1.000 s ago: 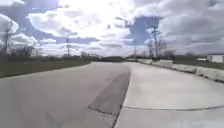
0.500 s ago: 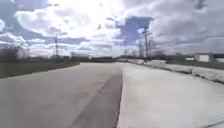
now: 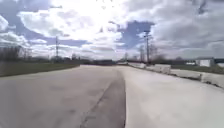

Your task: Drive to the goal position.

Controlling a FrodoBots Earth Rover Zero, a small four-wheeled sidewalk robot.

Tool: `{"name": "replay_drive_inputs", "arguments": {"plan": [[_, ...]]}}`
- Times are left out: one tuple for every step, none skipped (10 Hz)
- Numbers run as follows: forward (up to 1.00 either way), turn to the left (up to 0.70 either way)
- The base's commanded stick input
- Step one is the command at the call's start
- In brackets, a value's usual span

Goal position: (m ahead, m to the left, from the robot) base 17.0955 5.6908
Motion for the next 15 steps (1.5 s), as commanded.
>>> {"name": "replay_drive_inputs", "arguments": {"plan": [[1.0,0.0],[1.0,0.0],[1.0,0.0],[1.0,0.0],[1.0,0.0],[1.0,0.0],[1.0,0.0],[1.0,0.0],[1.0,0.0],[1.0,0.0],[1.0,0.0],[1.0,0.0],[1.0,0.0],[1.0,0.0],[1.0,0.0]]}}
